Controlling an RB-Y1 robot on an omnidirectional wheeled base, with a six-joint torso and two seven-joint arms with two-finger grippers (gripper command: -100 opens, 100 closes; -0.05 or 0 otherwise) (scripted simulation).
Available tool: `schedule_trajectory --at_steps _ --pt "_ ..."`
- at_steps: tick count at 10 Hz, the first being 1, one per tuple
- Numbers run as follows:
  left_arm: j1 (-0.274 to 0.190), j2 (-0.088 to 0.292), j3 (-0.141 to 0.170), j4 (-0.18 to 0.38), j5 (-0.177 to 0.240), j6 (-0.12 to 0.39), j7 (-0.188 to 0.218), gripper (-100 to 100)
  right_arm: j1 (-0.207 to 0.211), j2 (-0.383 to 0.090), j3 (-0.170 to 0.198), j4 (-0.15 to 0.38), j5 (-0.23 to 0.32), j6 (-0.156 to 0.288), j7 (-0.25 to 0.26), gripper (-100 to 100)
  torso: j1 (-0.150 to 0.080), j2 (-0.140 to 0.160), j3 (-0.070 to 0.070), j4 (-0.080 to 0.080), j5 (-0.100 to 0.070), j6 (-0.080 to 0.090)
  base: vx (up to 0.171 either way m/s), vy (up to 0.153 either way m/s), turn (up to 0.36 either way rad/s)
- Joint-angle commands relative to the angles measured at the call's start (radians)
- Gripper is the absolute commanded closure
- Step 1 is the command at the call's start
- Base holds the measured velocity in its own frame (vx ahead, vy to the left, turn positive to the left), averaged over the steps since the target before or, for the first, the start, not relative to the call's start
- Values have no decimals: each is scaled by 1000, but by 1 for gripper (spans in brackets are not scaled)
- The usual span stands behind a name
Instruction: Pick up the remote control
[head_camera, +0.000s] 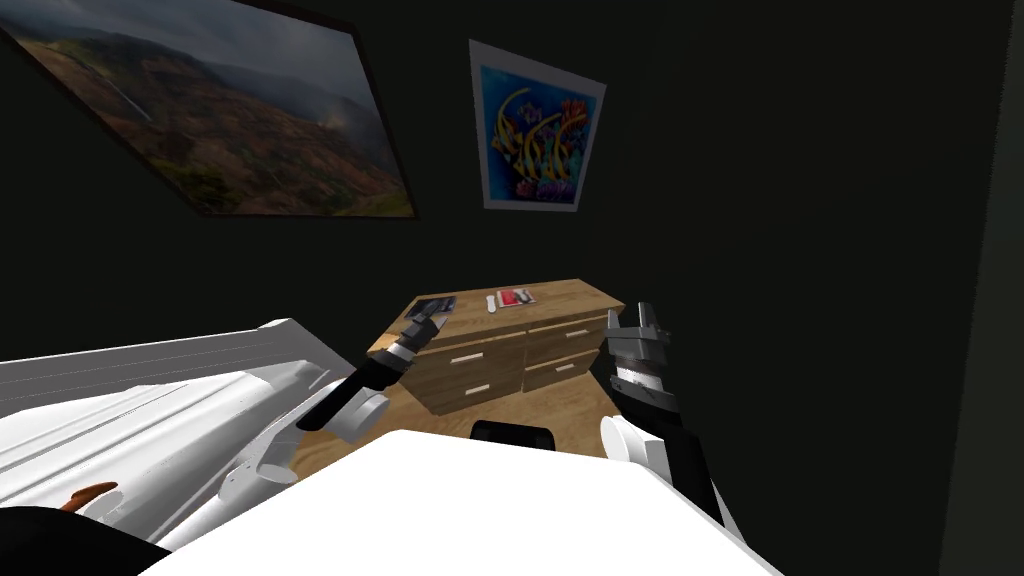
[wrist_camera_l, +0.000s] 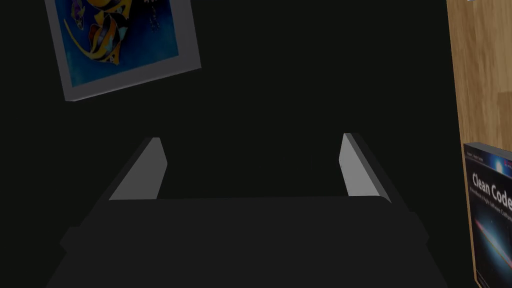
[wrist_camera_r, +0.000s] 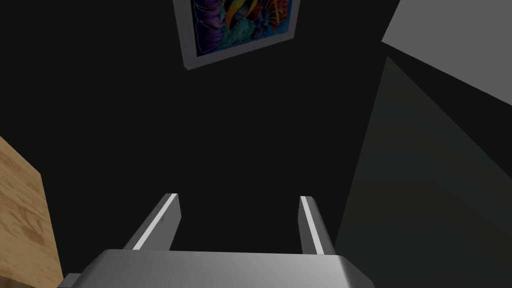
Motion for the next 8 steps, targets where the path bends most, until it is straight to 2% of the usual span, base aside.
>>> schedule_trajectory --at_steps 1,2,3,4,5,6,7,8 --pt "6 50 -5 2 23 23 4 -100 0 0 0 0 0 0 0 0 0 0 0 0 0 0 -58 57 -126" --pt "6 67 -5 2 23 23 4 -100 0 0 0 0 0 0 0 0 -1 -1 0 0 0 -1 -19 27 6" --pt "3 104 -15 28 71 57 16 -100 0 0 0 0 0 0 0 0 -2 -3 -1 0 0 -1 -47 43 -194" --pt "3 133 -15 28 72 57 16 -100 0 0 0 0 0 0 0 0 -2 -2 -1 0 0 0 -54 50 -140" --pt "3 144 -15 28 72 57 16 -100 0 0 0 0 0 0 0 0 -1 -2 -1 0 0 -1 -23 25 0" --pt "1 183 -27 54 120 92 28 -100 0 0 0 0 0 0 0 0 -3 -3 -2 0 0 -1 -36 38 -194" --pt "1 211 -27 54 124 92 28 -100 0 0 0 0 0 0 0 0 -2 -3 -2 -1 0 0 -41 50 -168" --pt "1 220 -27 54 124 92 28 -100 0 0 0 0 0 0 0 0 -1 -3 -1 0 0 0 -25 28 -8"
